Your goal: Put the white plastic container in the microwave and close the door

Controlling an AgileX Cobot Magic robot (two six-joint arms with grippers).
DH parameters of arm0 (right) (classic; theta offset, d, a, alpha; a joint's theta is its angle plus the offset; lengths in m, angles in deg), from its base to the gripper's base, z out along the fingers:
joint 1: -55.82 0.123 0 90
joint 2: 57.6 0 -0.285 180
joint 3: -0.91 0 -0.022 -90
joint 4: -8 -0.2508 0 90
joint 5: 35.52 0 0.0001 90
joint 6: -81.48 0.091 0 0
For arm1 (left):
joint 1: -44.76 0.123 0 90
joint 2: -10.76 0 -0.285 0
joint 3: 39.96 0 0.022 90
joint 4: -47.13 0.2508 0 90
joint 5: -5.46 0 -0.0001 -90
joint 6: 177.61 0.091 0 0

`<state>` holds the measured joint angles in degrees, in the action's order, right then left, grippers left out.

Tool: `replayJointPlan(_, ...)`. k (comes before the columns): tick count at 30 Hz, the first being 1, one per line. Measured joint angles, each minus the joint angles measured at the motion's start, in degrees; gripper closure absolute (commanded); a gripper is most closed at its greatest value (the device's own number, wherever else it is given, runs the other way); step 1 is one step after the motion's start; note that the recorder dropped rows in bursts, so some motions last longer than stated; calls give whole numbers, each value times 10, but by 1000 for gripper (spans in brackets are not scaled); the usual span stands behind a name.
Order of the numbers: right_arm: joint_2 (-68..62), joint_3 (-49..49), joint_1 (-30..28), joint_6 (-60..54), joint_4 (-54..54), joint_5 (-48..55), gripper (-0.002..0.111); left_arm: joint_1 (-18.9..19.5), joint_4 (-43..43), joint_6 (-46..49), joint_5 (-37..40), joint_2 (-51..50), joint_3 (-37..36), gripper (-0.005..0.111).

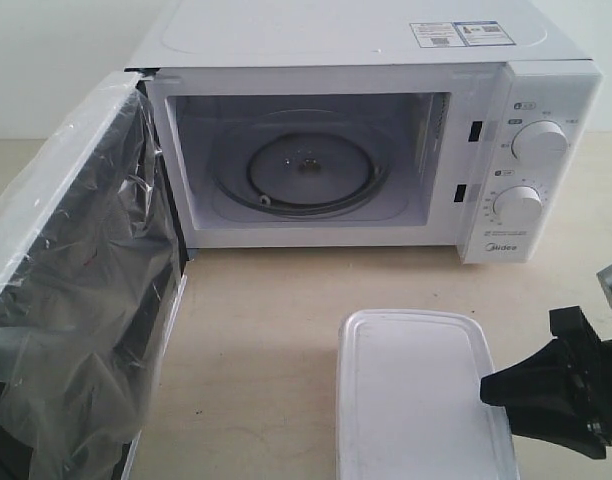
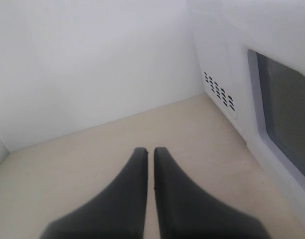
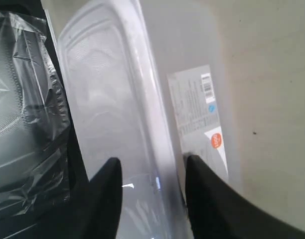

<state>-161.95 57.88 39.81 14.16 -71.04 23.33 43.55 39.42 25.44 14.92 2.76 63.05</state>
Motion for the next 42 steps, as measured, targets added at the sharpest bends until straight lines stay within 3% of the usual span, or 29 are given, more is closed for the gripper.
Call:
replayJointPlan(20,0,0,0,-2,-5,-3,72,0,0,0,0,0,0,102)
replayJointPlan(27,0,0,34,-2,-4,-30,73,0,0,0,0,0,0,102)
replayJointPlan(37,0,0,35,-2,-4,-29,106,0,0,0,0,0,0,102)
replayJointPlan(42,0,0,35,-1,-4,-26,108,0,0,0,0,0,0,102)
